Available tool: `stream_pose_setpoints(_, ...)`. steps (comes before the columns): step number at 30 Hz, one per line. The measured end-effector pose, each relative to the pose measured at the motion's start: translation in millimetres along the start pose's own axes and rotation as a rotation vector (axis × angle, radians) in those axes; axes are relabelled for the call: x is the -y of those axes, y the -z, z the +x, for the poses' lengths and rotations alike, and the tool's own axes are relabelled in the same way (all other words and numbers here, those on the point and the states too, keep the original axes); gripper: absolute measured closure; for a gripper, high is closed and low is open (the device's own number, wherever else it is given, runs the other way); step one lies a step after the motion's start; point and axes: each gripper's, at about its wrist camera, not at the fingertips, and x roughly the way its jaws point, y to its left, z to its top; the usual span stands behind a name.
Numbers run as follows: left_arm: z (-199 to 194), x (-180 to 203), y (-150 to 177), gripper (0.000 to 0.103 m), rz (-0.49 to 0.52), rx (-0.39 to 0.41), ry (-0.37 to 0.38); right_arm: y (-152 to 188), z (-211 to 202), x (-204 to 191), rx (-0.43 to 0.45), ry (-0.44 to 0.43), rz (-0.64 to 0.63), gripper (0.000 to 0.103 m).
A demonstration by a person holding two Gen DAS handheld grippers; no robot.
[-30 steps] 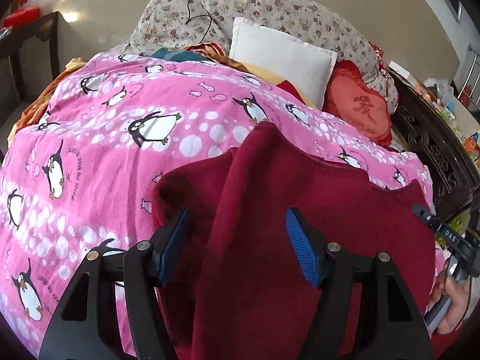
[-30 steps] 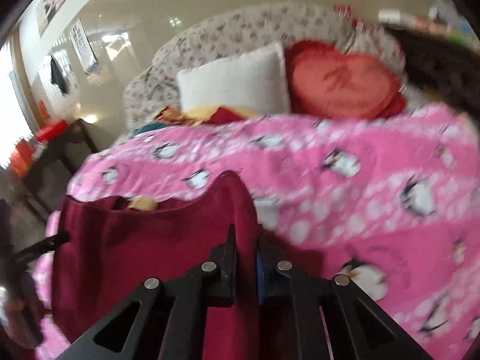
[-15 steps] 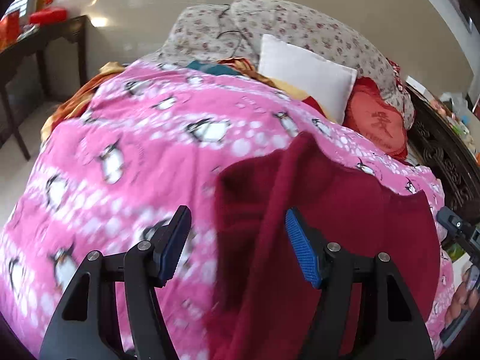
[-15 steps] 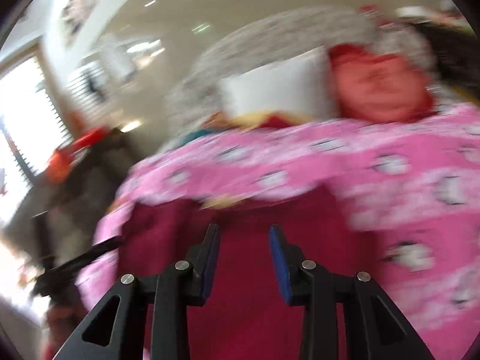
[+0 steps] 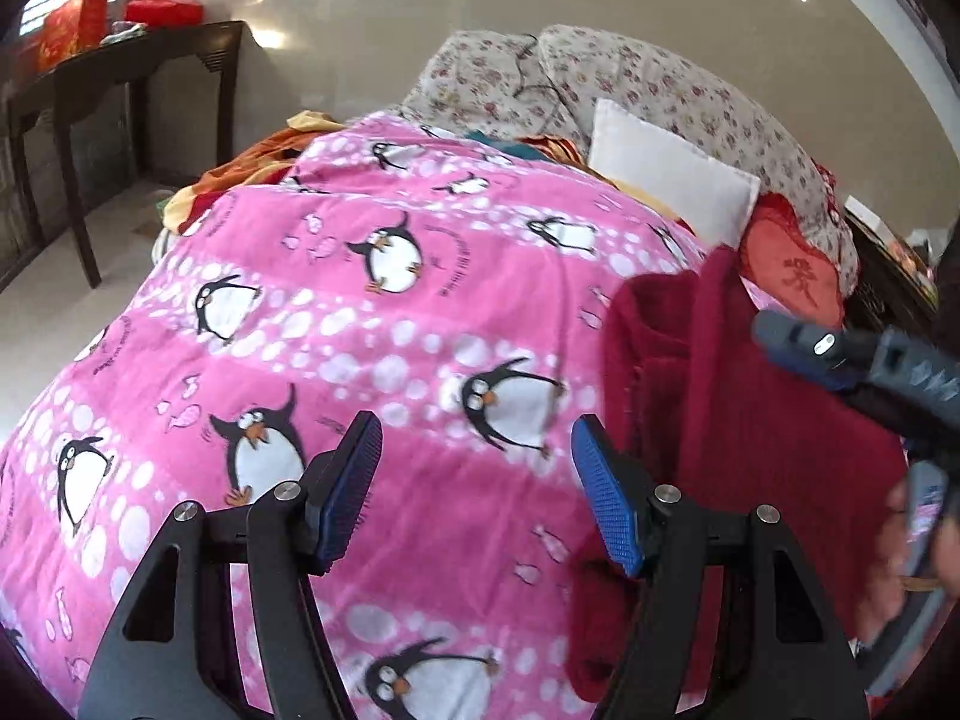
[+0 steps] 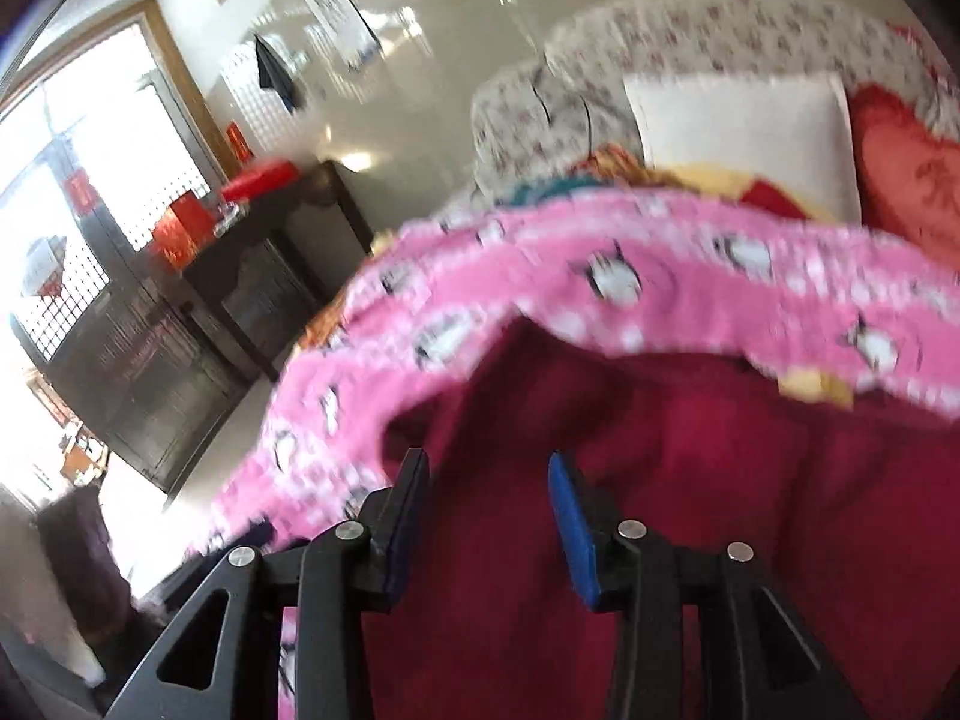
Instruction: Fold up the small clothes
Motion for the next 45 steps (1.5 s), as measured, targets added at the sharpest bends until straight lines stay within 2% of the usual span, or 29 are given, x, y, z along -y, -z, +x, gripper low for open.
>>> stream_pose_setpoints(3, 6, -4, 2, 0.037, -0.013, -0.018, 0.017, -10, 22, -14, -0.047, 0.004, -0.002, 0.056)
stream_pose_setpoints(5, 8, -5, 5, 0.037, -0.001, -0.025, 0.025, -12, 46, -17, -0.108, 0.051, -0.004, 0.056)
stream_pose_setpoints(7, 8, -6, 7, 0.037, 0.012, -0.024, 0.013, -10, 62, -21, -0.124, 0.097, -0.041, 0.067)
stream_pose_setpoints(8, 8, -8, 8, 0.037, 0.013, -0.025, 0.016, -10, 61, -23, -0.102, 0.123, -0.064, 0.083)
stream_pose_setpoints(9, 9, -11, 8, 0.037, 0.01, -0.025, 0.02, -12, 58, -25, -0.082, 0.112, -0.074, 0.096)
stream_pose_setpoints(12, 10, -21, 7, 0.037, -0.022, -0.029, 0.036, -16, 47, -38, -0.041, 0.079, -0.1, 0.096)
stream_pose_setpoints(15, 10, -34, 4, 0.037, -0.073, -0.029, 0.064, -16, 57, -50, -0.065, 0.051, -0.128, 0.096)
stream_pose_setpoints(17, 8, -38, 3, 0.037, -0.089, -0.016, 0.069, -12, 69, -52, -0.088, 0.064, -0.132, 0.096)
stream_pose_setpoints(19, 8, -40, 3, 0.037, -0.091, -0.011, 0.065, -9, 78, -42, -0.098, 0.061, -0.092, 0.096)
stream_pose_setpoints(22, 7, -39, 4, 0.037, -0.09, -0.008, 0.067, -7, 66, -27, -0.084, -0.029, -0.015, 0.09)
stream_pose_setpoints(23, 6, -37, 5, 0.037, -0.085, -0.003, 0.071, -6, 54, -23, -0.072, -0.047, -0.012, 0.082)
stream_pose_setpoints(24, 5, -37, 4, 0.037, -0.08, 0.0, 0.077, -4, 44, -22, -0.058, -0.04, -0.017, 0.074)
stream_pose_setpoints(28, 7, -28, 6, 0.037, -0.041, 0.0, 0.061, 8, 1, -9, 0.007, 0.03, -0.041, 0.072)
stream_pose_setpoints(32, 7, -19, 9, 0.037, -0.003, 0.008, 0.036, 23, -20, 21, 0.041, 0.239, -0.051, 0.072)
stream_pose_setpoints(35, 8, -17, 10, 0.037, 0.01, 0.016, 0.027, 30, -24, 49, 0.054, 0.346, -0.015, 0.072)
stream_pose_setpoints(36, 8, -17, 10, 0.037, 0.014, 0.017, 0.024, 32, -22, 63, 0.039, 0.347, 0.021, 0.072)
stream_pose_setpoints(38, 9, -14, 11, 0.037, 0.022, 0.017, 0.018, 35, -16, 83, -0.004, 0.292, 0.053, 0.071)
stream_pose_setpoints(42, 11, -8, 15, 0.037, 0.054, 0.022, 0.005, 31, -26, 79, -0.03, 0.28, 0.01, 0.071)
stream_pose_setpoints(45, 11, -5, 16, 0.037, 0.071, 0.025, 0.004, 34, -47, 76, 0.01, 0.26, 0.027, 0.07)
